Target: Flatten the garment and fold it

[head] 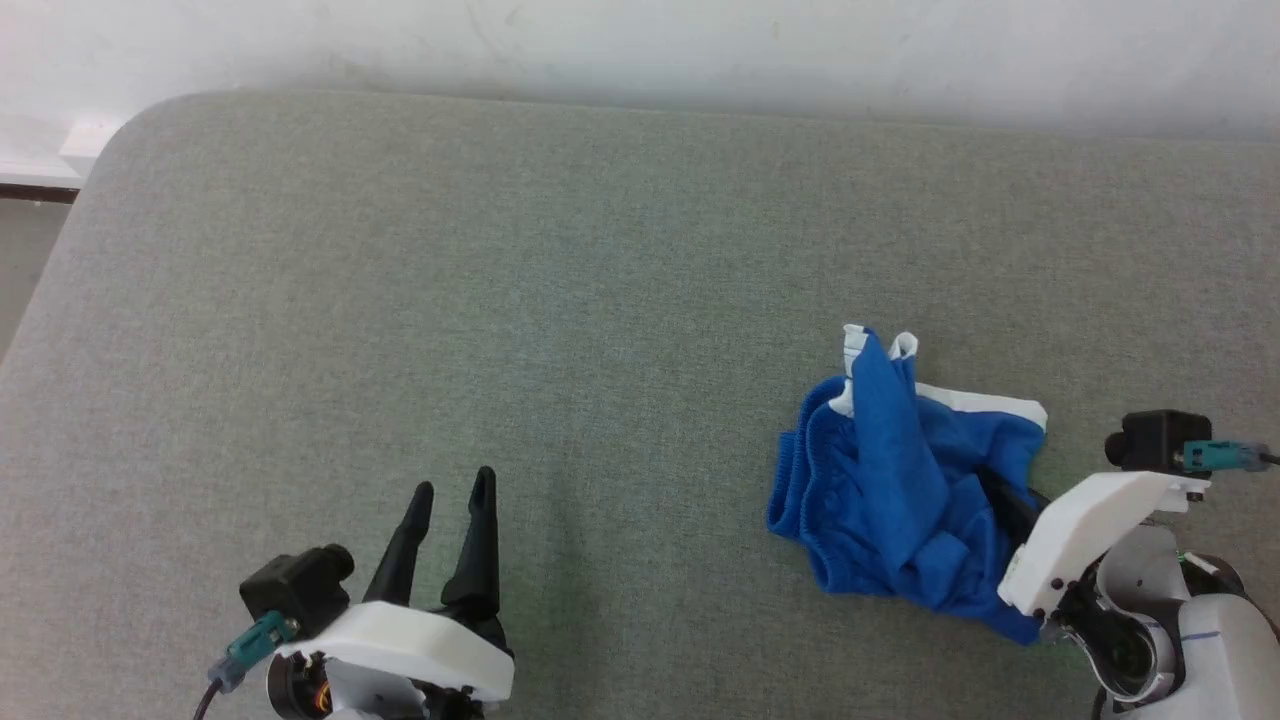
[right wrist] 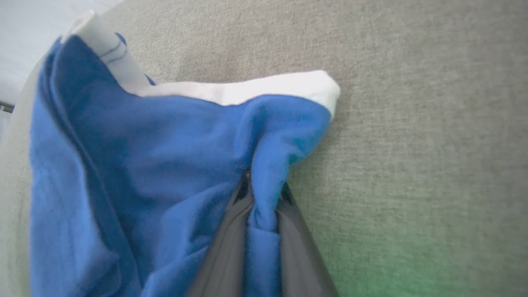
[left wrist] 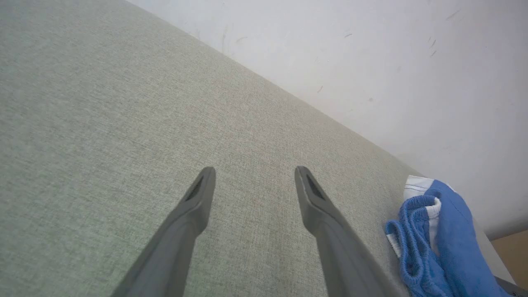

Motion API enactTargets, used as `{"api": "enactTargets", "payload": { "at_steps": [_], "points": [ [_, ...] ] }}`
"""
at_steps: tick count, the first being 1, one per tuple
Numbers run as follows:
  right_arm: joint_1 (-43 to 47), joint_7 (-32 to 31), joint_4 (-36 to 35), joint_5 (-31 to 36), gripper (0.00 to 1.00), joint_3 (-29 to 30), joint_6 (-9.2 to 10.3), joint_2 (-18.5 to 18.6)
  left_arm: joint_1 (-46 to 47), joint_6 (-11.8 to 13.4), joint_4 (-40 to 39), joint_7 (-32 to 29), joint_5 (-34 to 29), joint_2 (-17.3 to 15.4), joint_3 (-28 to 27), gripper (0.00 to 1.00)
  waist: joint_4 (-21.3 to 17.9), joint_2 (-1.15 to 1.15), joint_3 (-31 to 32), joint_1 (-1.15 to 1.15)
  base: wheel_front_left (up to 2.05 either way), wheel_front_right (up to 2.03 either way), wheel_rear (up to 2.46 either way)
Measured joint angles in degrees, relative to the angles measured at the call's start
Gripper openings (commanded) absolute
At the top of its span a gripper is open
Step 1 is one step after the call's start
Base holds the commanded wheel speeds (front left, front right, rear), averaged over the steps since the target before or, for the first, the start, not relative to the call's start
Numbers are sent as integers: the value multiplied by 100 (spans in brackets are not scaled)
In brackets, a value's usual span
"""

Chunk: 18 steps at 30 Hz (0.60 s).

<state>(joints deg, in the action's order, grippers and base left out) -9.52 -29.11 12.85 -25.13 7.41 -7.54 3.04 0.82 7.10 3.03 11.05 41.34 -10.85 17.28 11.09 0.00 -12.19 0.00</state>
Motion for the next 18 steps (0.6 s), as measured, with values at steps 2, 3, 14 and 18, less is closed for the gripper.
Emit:
{"api": "enactTargets", "payload": {
  "at_steps": [2, 3, 14, 18],
  "points": [
    [-68, 54, 92, 53, 0, -27, 0, -5, 20, 0, 9, 9, 1, 3, -9, 100, -21, 0, 5, 0, 0, 0, 0],
    [-89, 76, 110, 92, 0, -44, 0, -5, 26, 0, 9, 13, 1, 4, -14, 100, -41, 0, 13, 0, 0, 0, 0],
    [-613, -334, -438, 1225, 0, -191, 0, 222, 114, 9, -162, 27, -20, -64, -24, 100, -551, 0, -4, 0, 0, 0, 0],
    [-896, -579, -690, 1517, 0, -321, 0, 833, 291, 23, -307, 3, -92, -148, -42, 100, -757, 1, -181, 0, 0, 0, 0]
  ]
}}
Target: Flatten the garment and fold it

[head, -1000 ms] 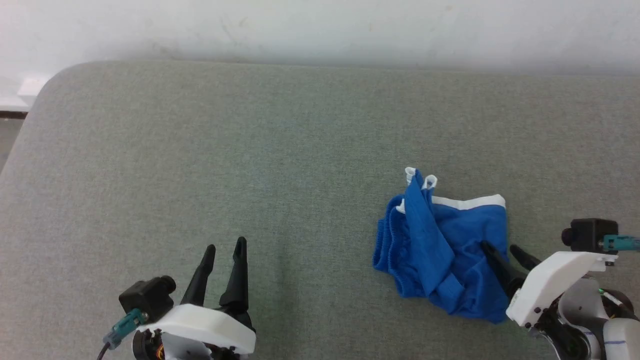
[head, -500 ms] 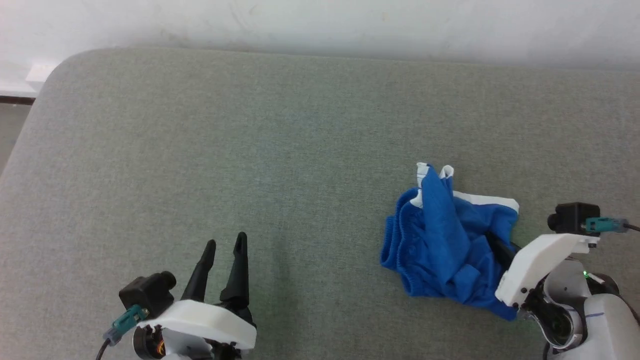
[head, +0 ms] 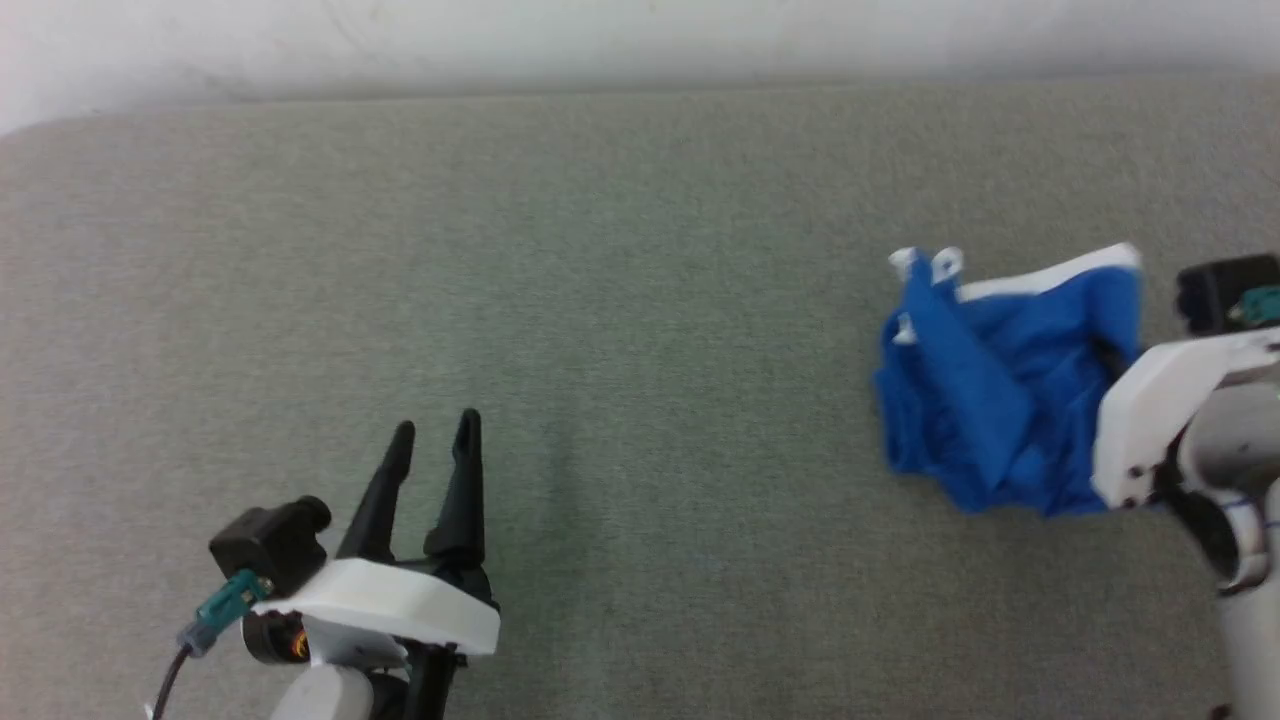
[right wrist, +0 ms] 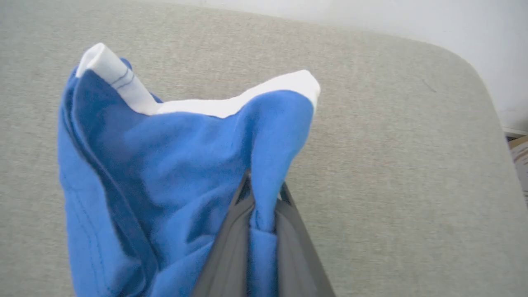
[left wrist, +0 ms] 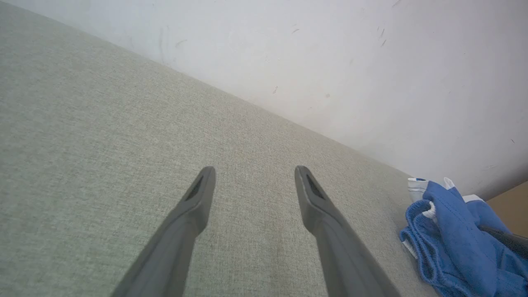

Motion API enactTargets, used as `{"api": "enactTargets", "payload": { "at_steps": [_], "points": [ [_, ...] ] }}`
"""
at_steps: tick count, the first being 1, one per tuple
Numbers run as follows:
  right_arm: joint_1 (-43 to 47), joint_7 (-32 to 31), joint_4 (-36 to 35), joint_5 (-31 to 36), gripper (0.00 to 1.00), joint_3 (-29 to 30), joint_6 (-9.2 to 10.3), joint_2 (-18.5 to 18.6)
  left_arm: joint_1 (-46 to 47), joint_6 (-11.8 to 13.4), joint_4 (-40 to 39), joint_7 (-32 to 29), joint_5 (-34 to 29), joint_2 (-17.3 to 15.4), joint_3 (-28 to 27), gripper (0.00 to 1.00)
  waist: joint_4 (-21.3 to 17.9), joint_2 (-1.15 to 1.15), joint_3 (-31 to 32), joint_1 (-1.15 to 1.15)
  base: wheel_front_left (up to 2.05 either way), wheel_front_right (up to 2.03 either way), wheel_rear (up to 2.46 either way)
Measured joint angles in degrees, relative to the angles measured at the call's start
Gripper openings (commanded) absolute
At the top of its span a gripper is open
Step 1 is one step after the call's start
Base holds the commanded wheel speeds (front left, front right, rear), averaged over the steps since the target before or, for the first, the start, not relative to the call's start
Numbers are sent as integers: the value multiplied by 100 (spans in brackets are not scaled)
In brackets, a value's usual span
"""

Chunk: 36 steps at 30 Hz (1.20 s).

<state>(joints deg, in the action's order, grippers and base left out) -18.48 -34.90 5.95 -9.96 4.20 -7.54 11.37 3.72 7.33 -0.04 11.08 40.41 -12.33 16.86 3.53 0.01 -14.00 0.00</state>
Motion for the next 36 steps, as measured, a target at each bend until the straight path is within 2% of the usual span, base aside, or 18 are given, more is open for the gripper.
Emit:
{"api": "enactTargets", "payload": {
  "at_steps": [6, 11, 18, 25, 36],
  "points": [
    [-295, -170, -149, 112, 0, -243, -4, 938, 264, 30, -198, -77, -120, -149, -18, 100, -289, 0, -379, -1, 0, 0, 0],
    [-463, -126, -60, 20, 0, -143, -1, 1501, 449, 47, -415, -177, -205, -260, -16, 100, -513, 0, -712, 0, 0, 0, 0],
    [-727, 330, 197, -15, 0, -20, -1, 1919, 628, 132, -746, -249, -324, -432, -58, 100, -727, 0, -1154, 0, 0, 0, 0],
    [-961, 730, 613, 314, 0, 171, -2, 2269, 723, 157, -923, -256, -541, -565, -38, 100, -846, 0, -1529, 0, 0, 0, 0],
    [-1151, 1234, 1060, 877, 0, 392, -3, 2570, 839, 313, -1207, -136, -1021, -775, 16, 100, -864, 0, -1935, 0, 0, 0, 0]
  ]
}}
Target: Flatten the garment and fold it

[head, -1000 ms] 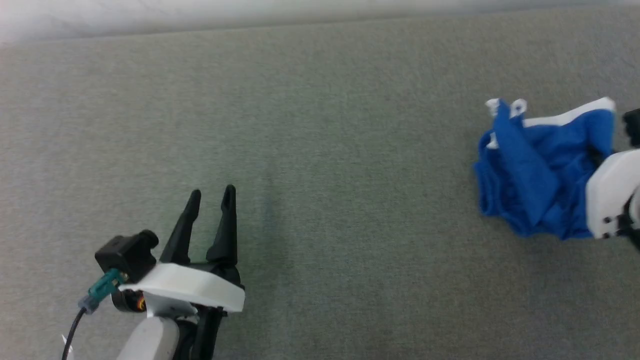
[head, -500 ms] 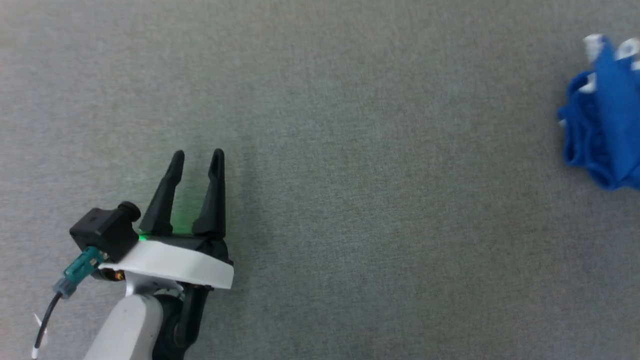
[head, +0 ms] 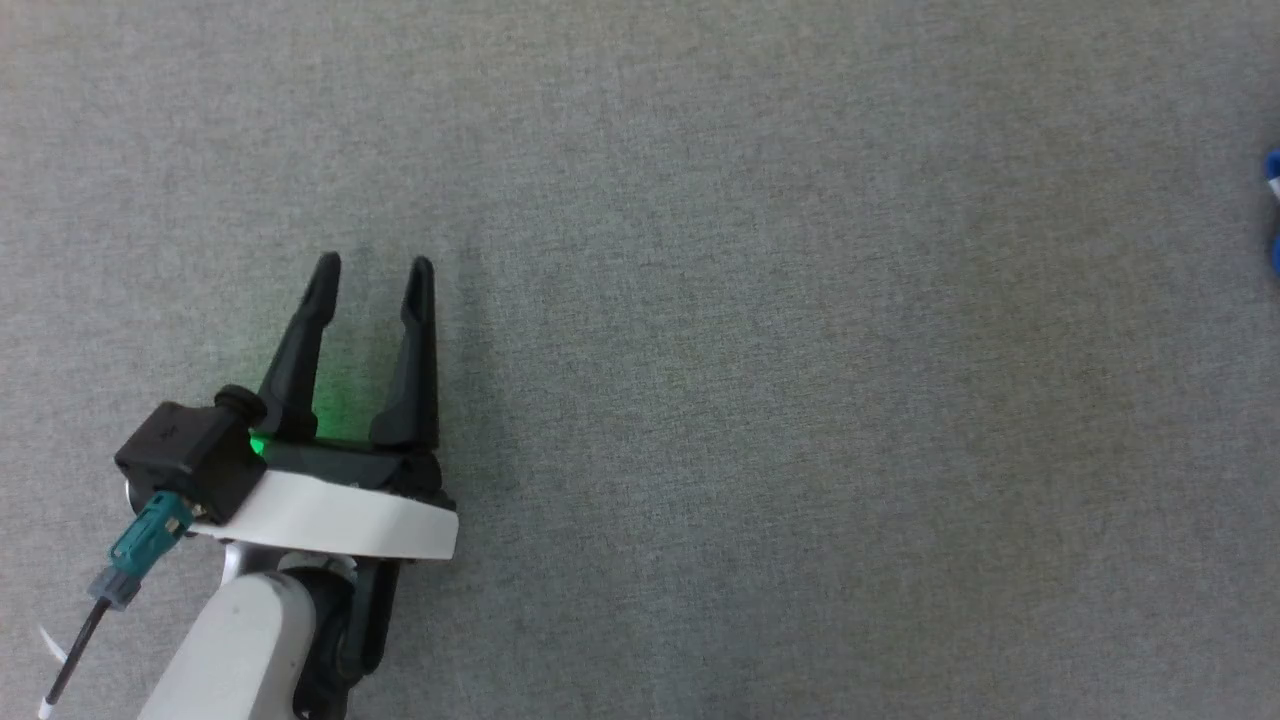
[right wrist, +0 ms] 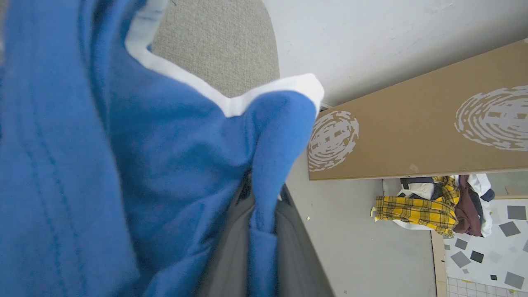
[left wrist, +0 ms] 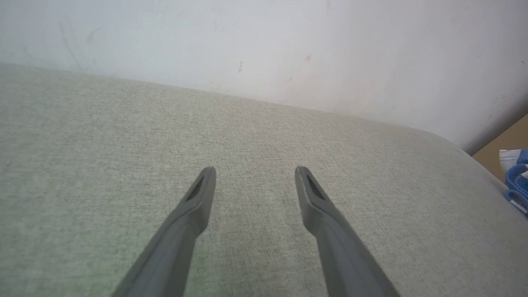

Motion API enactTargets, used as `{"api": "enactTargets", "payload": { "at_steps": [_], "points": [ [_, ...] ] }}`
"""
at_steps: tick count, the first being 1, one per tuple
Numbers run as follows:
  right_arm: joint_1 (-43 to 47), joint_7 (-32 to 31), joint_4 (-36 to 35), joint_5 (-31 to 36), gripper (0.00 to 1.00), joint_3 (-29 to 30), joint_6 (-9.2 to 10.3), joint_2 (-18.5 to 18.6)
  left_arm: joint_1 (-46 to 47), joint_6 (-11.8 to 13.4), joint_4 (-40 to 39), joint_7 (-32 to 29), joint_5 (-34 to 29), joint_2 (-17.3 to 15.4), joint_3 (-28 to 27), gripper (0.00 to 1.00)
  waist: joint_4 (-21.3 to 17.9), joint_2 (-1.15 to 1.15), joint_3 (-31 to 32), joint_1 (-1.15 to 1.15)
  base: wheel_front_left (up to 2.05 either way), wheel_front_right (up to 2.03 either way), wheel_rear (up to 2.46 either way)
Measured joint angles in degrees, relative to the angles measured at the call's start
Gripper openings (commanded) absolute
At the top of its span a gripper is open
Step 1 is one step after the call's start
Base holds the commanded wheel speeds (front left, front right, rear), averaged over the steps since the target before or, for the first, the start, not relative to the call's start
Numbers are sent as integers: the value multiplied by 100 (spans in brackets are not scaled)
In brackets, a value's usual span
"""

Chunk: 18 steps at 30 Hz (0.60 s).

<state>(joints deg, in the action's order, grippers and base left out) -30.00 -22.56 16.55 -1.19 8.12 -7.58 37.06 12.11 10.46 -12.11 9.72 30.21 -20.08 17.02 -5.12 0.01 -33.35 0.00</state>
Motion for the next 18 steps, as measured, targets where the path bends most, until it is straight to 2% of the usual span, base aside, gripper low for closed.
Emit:
{"api": "enactTargets", "payload": {
  "at_steps": [1, 3, 4, 5, 6, 18],
  "points": [
    [-36, 22, 36, 37, 1, 10, -1, 0, 21, 23, -21, 21, -29, -4, 2, 100, 2, 0, -26, 0, 0, 0, 0],
    [-85, 60, 121, 109, 17, 27, -2, -12, 38, 26, -37, 40, -88, -4, 15, 100, 5, 0, -64, 0, 0, 0, 0],
    [-108, 85, 168, 133, 37, 40, -2, -27, 38, 32, -37, 40, -104, -4, 22, 100, 6, 0, -73, 0, 0, 0, 0],
    [-131, 110, 218, 158, 71, 53, -2, -47, 41, 48, -36, 40, -114, -3, 34, 100, 6, 0, -72, 0, 0, 0, 0],
    [-152, 134, 263, 192, 100, 80, -2, -75, 46, 69, -32, 40, -119, -3, 48, 100, 6, 0, -64, 0, 0, 0, 0],
    [-170, 512, 644, 321, 100, 149, -2, -289, 60, 125, 192, 144, -235, 8, 178, 100, 1, 0, 406, 1, 0, 0, 0]
  ]
}}
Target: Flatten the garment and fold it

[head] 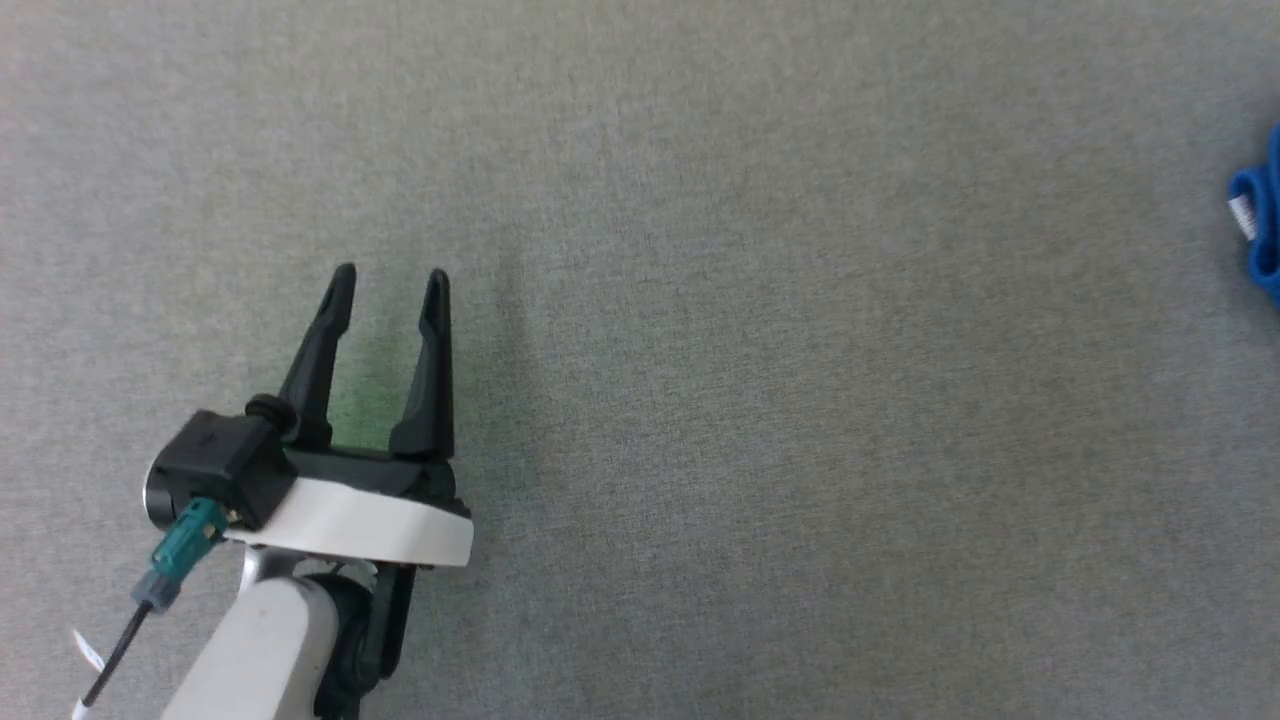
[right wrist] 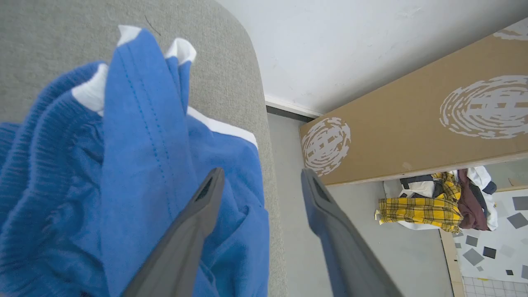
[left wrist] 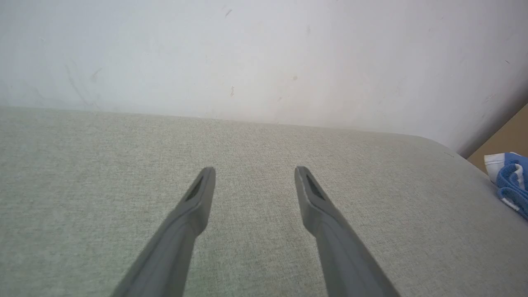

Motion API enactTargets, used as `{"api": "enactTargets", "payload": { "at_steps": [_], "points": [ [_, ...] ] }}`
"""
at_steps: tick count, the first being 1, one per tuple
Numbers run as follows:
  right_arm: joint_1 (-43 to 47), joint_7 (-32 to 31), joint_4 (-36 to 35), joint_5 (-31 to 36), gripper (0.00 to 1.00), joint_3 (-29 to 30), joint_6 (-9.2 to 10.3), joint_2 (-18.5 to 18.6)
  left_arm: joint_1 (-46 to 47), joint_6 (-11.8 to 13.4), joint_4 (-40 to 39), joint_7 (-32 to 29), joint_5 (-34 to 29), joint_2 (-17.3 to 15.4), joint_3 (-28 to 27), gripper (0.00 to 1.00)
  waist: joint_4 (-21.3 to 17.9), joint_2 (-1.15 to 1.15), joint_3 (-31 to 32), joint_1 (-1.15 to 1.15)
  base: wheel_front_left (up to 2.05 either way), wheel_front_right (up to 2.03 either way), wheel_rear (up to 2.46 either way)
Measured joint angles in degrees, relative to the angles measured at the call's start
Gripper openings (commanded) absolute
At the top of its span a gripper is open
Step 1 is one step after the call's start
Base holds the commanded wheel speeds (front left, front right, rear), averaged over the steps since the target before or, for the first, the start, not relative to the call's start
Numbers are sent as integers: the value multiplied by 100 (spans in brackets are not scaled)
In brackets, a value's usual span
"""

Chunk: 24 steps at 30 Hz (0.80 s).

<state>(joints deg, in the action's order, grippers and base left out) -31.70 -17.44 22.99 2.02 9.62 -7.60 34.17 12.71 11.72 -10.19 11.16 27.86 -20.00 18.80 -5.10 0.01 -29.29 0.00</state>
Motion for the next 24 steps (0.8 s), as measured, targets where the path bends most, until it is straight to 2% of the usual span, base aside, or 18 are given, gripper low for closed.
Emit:
{"api": "enactTargets", "payload": {
  "at_steps": [3, 6, 17, 21, 24],
  "points": [
    [12, 197, -10, -65, 100, 121, 0, -146, -66, 4, 101, 8, -19, -3, 12, 100, -6, 0, 193, 0, 0, 0, 0],
    [104, 471, -142, -208, 100, 327, 0, -443, -114, 53, 246, 82, -36, 1, 3, 100, -8, -1, 412, 0, 0, 0, 0],
    [1471, 1125, -1313, -721, 100, 400, 1, -2047, -655, 86, 564, 286, 99, 207, -85, 100, -5, -1, 1344, 1, 0, 0, 0],
    [1880, 1455, -1819, -712, 100, 359, 1, -2628, -831, 48, 653, 308, 94, 246, -105, 100, -1, -1, 1682, 2, 0, 0, 0],
    [2208, 1677, -2119, -595, 100, 292, 1, -2917, -949, 47, 748, 332, 24, 270, -87, 100, 13, 0, 1922, 2, 0, 0, 0]
  ]
}}
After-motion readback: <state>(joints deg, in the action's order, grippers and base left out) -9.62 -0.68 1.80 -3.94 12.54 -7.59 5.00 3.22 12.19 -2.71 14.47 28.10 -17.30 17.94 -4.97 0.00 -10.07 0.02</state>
